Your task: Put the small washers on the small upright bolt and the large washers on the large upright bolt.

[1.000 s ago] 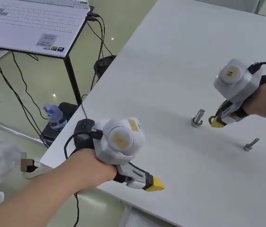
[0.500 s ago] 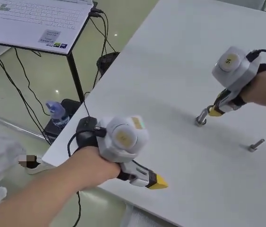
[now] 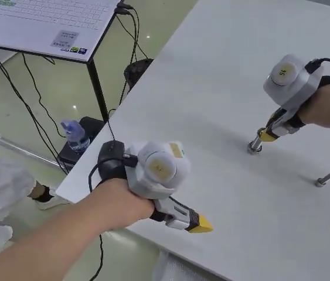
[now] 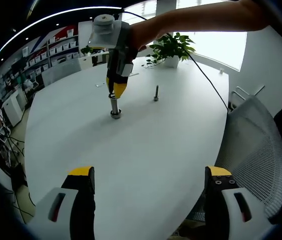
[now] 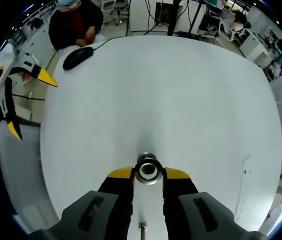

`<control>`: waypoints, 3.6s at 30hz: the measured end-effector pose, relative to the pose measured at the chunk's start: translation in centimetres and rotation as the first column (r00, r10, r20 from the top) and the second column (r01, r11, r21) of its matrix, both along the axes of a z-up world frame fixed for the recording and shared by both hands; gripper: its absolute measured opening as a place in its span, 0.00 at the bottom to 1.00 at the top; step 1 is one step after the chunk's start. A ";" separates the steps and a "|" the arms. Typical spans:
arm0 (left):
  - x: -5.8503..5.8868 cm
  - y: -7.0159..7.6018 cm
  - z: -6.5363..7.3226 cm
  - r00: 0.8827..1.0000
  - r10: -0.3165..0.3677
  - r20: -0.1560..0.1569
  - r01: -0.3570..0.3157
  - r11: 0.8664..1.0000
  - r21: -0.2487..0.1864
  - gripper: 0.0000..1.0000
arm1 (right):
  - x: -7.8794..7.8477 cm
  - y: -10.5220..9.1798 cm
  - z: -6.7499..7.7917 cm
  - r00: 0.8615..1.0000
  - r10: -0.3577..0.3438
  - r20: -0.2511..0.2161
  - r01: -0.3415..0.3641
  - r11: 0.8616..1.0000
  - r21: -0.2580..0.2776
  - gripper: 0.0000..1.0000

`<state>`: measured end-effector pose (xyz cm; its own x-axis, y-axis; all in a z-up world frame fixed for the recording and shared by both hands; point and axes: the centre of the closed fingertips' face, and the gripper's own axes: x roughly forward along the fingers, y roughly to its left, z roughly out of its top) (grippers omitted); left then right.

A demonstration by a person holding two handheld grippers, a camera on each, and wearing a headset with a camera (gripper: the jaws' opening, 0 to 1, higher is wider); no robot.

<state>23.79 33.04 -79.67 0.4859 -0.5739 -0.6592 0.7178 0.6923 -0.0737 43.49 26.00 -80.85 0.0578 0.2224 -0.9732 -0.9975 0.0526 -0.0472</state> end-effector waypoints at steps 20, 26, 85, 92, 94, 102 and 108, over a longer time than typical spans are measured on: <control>-0.2 0.2 -0.2 1.000 0.008 -0.011 -0.008 1.000 -0.007 0.90 | -0.1 0.3 -2.0 1.000 0.002 -0.010 -0.003 0.999 -0.037 0.22; -0.5 0.3 -0.3 1.000 0.011 -0.017 -0.011 1.000 -0.007 0.89 | -0.3 0.5 -2.6 1.000 0.003 -0.014 -0.004 0.999 -0.045 0.22; -0.6 -0.6 0.3 1.000 -0.002 -0.004 0.002 1.000 -0.015 0.88 | 0.9 -0.6 -3.3 1.000 0.011 0.015 -0.011 1.000 0.013 0.39; -0.5 -1.3 0.5 1.000 -0.005 -0.003 0.005 1.000 -0.018 0.88 | 0.6 -1.2 -0.3 0.998 0.014 0.064 -0.019 0.997 0.077 0.41; -0.4 -1.5 0.6 1.000 -0.005 0.000 0.005 1.000 -0.023 0.88 | 0.6 -1.7 0.7 0.997 -0.001 0.079 -0.008 0.994 0.110 0.42; 0.1 -1.6 1.3 1.000 0.009 0.019 -0.008 0.999 -0.036 0.87 | 0.0 -5.3 3.6 0.989 -0.088 0.118 0.061 0.975 0.215 0.46; 0.2 -1.6 1.7 0.999 0.026 0.023 -0.025 0.998 -0.064 0.87 | -0.7 -8.2 5.6 0.972 -0.195 0.134 0.145 0.939 0.311 0.48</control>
